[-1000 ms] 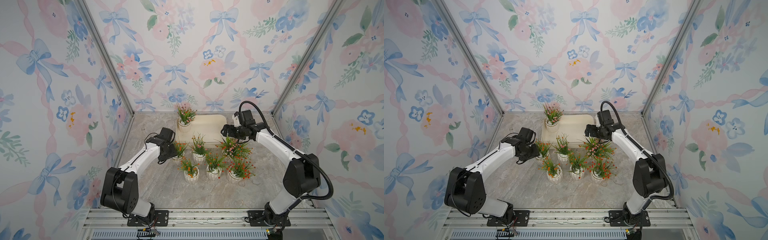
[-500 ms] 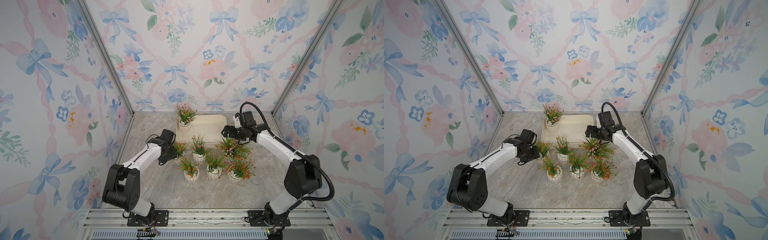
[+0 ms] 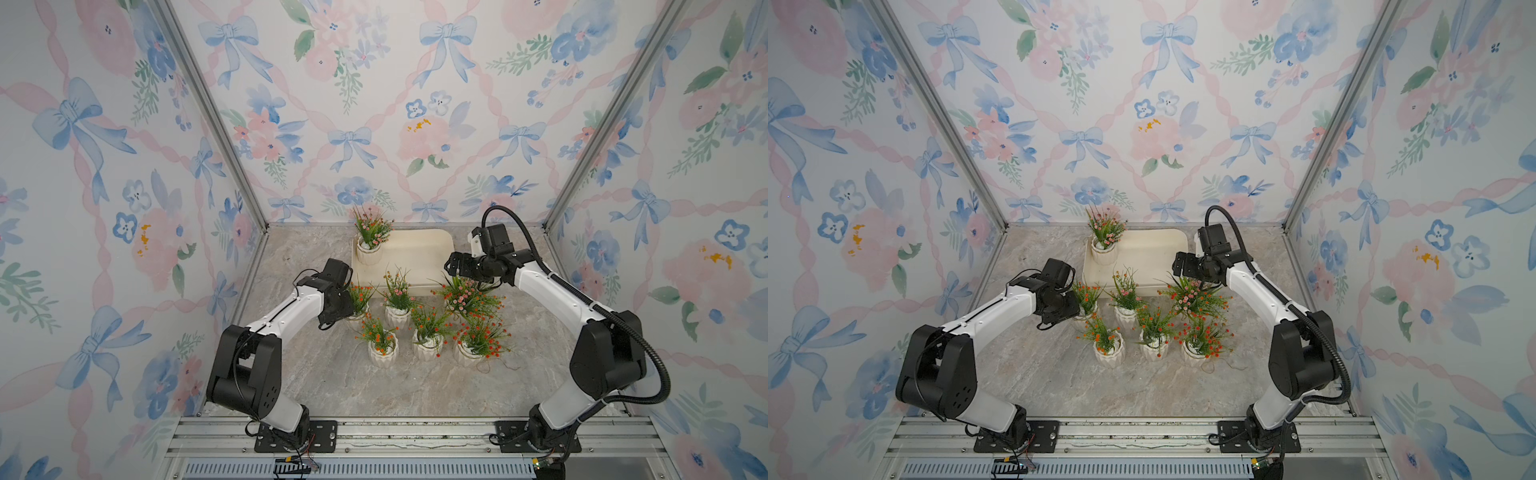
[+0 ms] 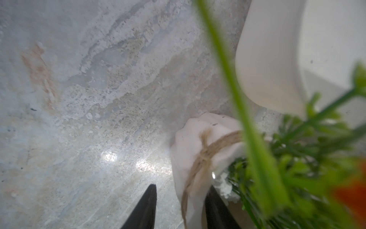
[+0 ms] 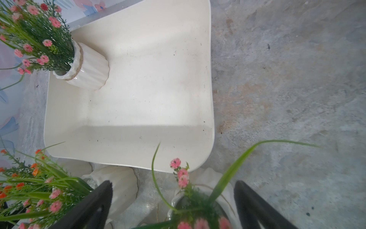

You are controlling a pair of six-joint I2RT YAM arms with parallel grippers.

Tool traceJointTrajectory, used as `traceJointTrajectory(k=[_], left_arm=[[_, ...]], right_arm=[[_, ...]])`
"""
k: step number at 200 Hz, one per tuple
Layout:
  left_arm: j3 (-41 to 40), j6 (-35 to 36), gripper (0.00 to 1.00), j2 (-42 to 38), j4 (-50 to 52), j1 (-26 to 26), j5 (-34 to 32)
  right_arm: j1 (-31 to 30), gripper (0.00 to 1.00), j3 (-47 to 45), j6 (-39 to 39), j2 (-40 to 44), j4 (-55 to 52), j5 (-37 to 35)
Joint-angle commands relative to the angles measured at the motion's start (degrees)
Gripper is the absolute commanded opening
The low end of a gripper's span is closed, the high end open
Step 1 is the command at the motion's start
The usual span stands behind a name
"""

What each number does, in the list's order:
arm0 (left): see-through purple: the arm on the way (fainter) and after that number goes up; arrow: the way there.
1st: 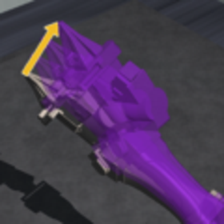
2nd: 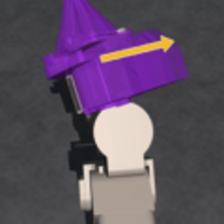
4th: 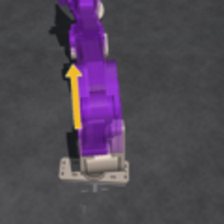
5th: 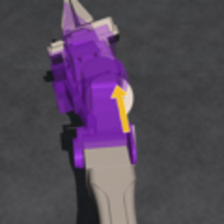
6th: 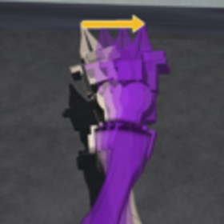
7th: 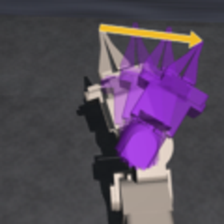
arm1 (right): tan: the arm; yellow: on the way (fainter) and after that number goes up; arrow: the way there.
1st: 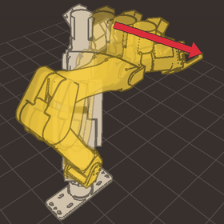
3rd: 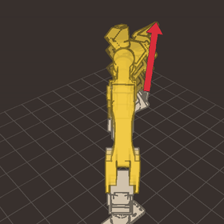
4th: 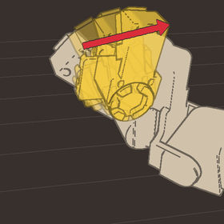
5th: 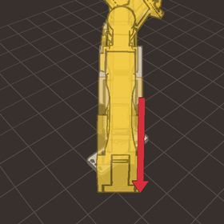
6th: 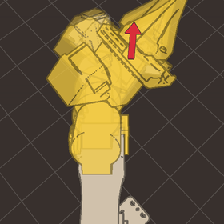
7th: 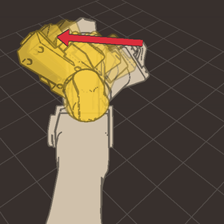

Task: Put the potted gypsophila into the storage box
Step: Pick up the baby's breath potted plant from the center of the board.

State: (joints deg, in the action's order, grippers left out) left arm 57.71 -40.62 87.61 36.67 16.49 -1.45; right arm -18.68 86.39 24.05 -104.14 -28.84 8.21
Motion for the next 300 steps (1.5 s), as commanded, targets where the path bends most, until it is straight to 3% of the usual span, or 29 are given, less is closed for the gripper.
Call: traceJointTrajectory(k=[1, 89, 247, 300], left_arm=[[-0.8, 0.2, 0.38, 0.8, 0.8, 0.3, -0.5], [-0.5, -0.1, 0.25, 1.7, 0.8, 1.0, -0.5], [-0.8, 1.8, 0.15, 1.2, 1.3, 1.2, 1.4], [-1.2, 2.0, 0.03, 0.2, 1.3, 1.3, 1.4]], right_arm=[[0.4, 0.97, -1.0, 0.9, 0.5, 0.2, 0.4], [0.7, 0.97, -1.3, 0.7, 0.3, 0.1, 0.8], [1.0, 0.97, -1.8, 1.1, 0.3, 0.4, 1.7], [1.1, 0.97, -1.8, 1.0, 0.2, 0.3, 1.7]])
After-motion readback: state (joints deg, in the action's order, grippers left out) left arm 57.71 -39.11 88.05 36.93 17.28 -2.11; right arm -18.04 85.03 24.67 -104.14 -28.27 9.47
